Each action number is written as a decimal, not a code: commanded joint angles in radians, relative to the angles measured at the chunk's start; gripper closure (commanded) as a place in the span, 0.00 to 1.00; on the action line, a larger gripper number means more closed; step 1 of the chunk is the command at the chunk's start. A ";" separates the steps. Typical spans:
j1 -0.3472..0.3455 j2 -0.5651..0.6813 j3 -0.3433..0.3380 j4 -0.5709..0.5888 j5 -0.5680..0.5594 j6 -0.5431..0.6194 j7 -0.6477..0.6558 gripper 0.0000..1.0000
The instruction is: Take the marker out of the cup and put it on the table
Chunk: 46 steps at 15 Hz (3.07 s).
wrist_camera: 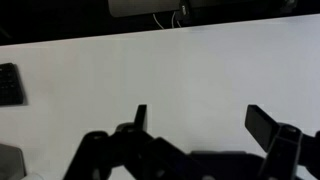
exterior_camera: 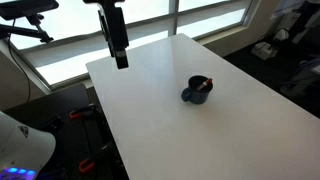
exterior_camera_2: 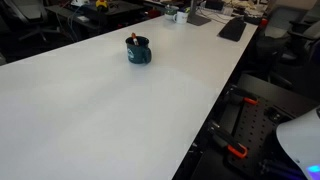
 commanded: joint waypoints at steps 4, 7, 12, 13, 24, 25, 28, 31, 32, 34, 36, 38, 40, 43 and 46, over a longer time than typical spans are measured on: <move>0.015 0.001 -0.014 0.002 -0.007 -0.004 0.007 0.00; 0.015 0.001 -0.014 0.002 -0.007 -0.004 0.007 0.00; 0.015 0.001 -0.014 0.002 -0.007 -0.004 0.007 0.00; 0.015 0.001 -0.014 0.002 -0.007 -0.004 0.007 0.00; 0.015 0.001 -0.014 0.002 -0.007 -0.004 0.007 0.00; 0.015 0.001 -0.014 0.002 -0.007 -0.004 0.006 0.00; 0.015 0.001 -0.014 0.002 -0.007 -0.004 0.007 0.00; 0.017 -0.008 -0.016 -0.005 -0.013 0.035 0.006 0.00; 0.012 -0.005 -0.014 -0.010 -0.034 0.093 0.016 0.00; 0.002 0.016 -0.013 -0.008 -0.072 0.221 0.023 0.00; -0.015 0.051 -0.011 0.004 -0.104 0.355 0.036 0.00; -0.038 0.098 -0.006 0.022 -0.127 0.478 0.053 0.00; -0.068 0.160 -0.002 0.047 -0.126 0.565 0.093 0.00; -0.113 0.282 0.005 0.112 -0.119 0.640 0.174 0.00; -0.084 0.227 -0.018 0.065 -0.102 0.609 0.115 0.00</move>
